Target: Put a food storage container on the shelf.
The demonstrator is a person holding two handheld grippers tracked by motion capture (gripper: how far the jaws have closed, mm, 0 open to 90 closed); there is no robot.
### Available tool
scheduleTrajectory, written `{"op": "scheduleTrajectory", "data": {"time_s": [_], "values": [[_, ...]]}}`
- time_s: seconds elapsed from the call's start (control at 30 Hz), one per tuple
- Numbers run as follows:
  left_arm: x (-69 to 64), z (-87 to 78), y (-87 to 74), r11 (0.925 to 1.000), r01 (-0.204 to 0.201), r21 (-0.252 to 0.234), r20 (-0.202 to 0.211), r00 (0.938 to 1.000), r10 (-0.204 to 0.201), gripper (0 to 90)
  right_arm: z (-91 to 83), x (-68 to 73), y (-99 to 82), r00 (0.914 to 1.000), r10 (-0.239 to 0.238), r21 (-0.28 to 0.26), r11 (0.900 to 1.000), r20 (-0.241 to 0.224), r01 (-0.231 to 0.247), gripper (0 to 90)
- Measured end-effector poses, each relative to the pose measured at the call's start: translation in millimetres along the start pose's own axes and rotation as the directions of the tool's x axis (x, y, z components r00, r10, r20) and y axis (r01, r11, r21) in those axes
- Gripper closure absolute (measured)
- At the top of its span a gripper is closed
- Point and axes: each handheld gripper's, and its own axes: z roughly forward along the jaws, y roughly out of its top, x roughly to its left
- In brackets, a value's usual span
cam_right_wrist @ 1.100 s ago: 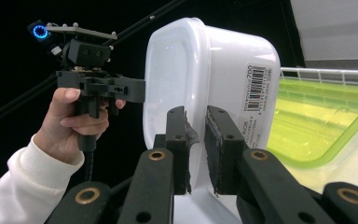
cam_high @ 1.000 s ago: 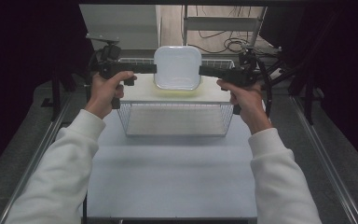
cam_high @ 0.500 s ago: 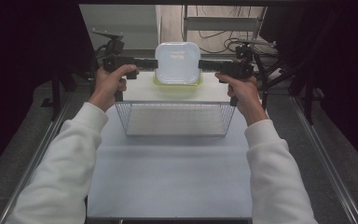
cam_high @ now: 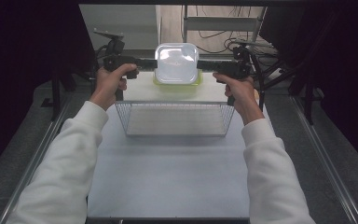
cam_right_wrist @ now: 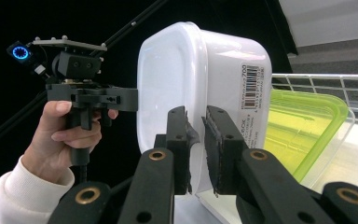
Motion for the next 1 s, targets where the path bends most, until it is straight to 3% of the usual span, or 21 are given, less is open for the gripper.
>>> {"op": "scheduleTrajectory", "data": {"time_s": [0.17,0.33,0.57,0.83,1.0], "values": [[3.3,2.7,1.0,0.9998,0.016,0.008,-0.005,0.9999,-0.016,79.4,2.0,-3.5,0.9,0.9999,0.015,0.005,0.9999,0.006,-0.015,79.5],[4.0,5.2,4.8,0.9994,0.034,0.006,0.001,0.9994,-0.034,79.7,3.8,-11.3,2.1,0.9979,0.064,0.000,0.9980,0.010,-0.064,78.8],[9.9,8.2,12.5,0.9961,0.088,0.010,0.006,0.9961,-0.088,79.0,6.9,-16.1,6.3,0.9941,0.108,-0.004,0.9942,0.016,-0.108,77.1],[20.4,14.9,17.3,0.9818,0.190,-0.011,0.020,0.9817,-0.189,75.4,14.5,-22.6,12.2,0.9849,0.169,-0.010,0.9856,0.039,-0.169,73.7],[29.3,20.8,18.7,0.9709,0.239,-0.022,0.018,0.9710,-0.238,71.8,19.4,-31.0,11.4,0.9721,0.232,-0.032,0.9726,0.038,-0.230,70.9]]}}
